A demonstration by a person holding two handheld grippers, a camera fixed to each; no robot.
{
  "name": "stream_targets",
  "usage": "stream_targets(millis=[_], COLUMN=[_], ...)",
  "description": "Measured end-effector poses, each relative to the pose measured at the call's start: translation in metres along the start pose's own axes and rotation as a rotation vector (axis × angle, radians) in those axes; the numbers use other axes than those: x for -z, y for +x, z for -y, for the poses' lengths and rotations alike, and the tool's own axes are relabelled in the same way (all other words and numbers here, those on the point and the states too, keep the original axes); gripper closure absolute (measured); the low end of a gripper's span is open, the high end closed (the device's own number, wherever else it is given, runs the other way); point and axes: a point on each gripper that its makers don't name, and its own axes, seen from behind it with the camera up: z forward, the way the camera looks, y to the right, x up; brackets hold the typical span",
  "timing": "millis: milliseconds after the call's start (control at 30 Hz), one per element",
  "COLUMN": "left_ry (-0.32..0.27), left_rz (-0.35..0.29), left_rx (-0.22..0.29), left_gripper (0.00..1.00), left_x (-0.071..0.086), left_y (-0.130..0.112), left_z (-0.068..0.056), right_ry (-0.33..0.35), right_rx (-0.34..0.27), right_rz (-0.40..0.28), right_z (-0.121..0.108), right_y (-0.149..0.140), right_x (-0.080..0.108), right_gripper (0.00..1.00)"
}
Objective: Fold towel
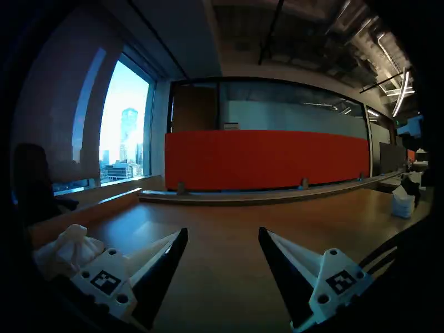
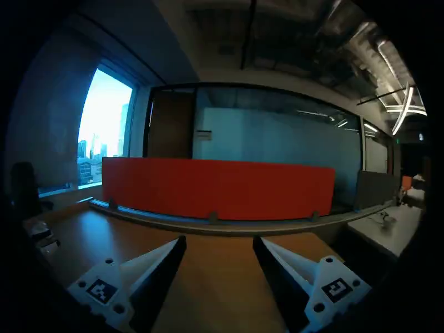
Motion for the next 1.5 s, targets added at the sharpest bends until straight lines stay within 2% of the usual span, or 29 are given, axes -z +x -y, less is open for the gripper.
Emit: stream_targets(millis=[200, 967, 1200, 1500], left_ry=[0.003, 0.005, 0.005, 0.005], left_rz=[-0.003, -0.005, -0.005, -0.005], left_rx=[0.009, 0.002, 0.001, 0.002], left_gripper=[0.06, 0.06, 0.06, 0.06], left_x=[0.0, 0.002, 0.002, 0.001], left_y=[-0.006, -0.005, -0.006, -0.005], left_z=[0.001, 0.001, 0.001, 0.001], right_ry=[-0.005, 0.006, 0.016, -0.021], right_rx=[0.01, 0.015, 0.017, 0.016], right_rz=[0.003, 0.011, -0.017, -0.077], right_z=[0.0, 0.006, 0.006, -0.015], right_y=[-0.005, -0.007, -0.003, 0.013], right_x=[0.001, 0.001, 0.0, 0.001], right_gripper=[0.07, 0.07, 0.07, 0.07])
